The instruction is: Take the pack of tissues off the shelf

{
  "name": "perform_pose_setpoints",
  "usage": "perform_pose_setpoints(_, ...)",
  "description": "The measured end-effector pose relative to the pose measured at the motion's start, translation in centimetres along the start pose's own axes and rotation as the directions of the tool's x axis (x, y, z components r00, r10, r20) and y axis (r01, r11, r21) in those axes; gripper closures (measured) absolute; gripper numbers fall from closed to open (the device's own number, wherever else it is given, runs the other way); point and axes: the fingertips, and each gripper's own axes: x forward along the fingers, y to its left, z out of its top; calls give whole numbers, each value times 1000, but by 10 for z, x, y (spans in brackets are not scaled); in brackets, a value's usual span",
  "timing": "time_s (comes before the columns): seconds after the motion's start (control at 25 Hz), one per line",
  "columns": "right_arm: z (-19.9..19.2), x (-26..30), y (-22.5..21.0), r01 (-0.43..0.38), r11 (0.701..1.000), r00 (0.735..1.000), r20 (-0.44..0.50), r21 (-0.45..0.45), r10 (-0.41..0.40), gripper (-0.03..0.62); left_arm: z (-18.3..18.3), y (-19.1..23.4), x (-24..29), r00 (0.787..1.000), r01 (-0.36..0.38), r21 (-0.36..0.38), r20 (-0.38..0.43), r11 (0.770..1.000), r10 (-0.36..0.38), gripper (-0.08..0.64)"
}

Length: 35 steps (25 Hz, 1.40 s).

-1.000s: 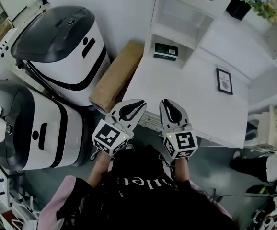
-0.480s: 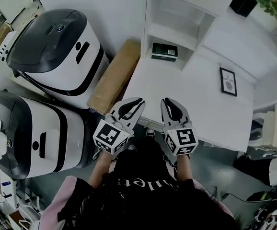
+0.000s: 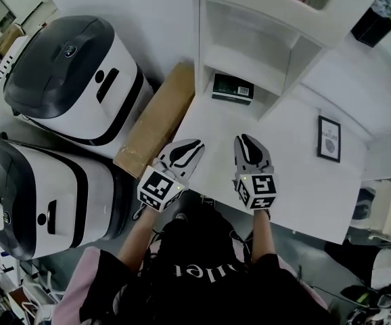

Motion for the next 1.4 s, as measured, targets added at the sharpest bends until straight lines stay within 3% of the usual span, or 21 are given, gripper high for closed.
perform_pose_setpoints(0.16,-19,39,-39,38,999,999,-27,-9,-39,525,-36,17,41,996,23,59,-92,998,-18,528)
perform_pose_setpoints(0.4,-55,92,-87,91,996,993,-81,13,-90,517,-77,58,95,987,4,31,-163,1000,1,493)
perform_pose_setpoints(0.52,-70,114,-104,109,994,989,-106,9,-107,432,-90,76,119,981,-9,18,-191,1000,12,428)
perform_pose_setpoints(0.68,-83,136,-123,157,988,979,-129,-8,-157,387,-105,99,148,976,-48,-6,-212,999,45,414)
perform_pose_setpoints(0.92,-89,155,-135,235,972,964,-132,6,-232,370,-120,132,186,960,-135,-36,-253,990,122,402)
perform_pose_setpoints(1.2,-96,172,-148,310,951,938,-156,-17,-309,363,-136,149,216,937,-156,-37,-321,987,136,396)
perform_pose_setpoints(1.4,-96,180,-153,325,946,933,-162,-2,-321,360,-141,154,225,935,-181,-68,-320,981,150,396)
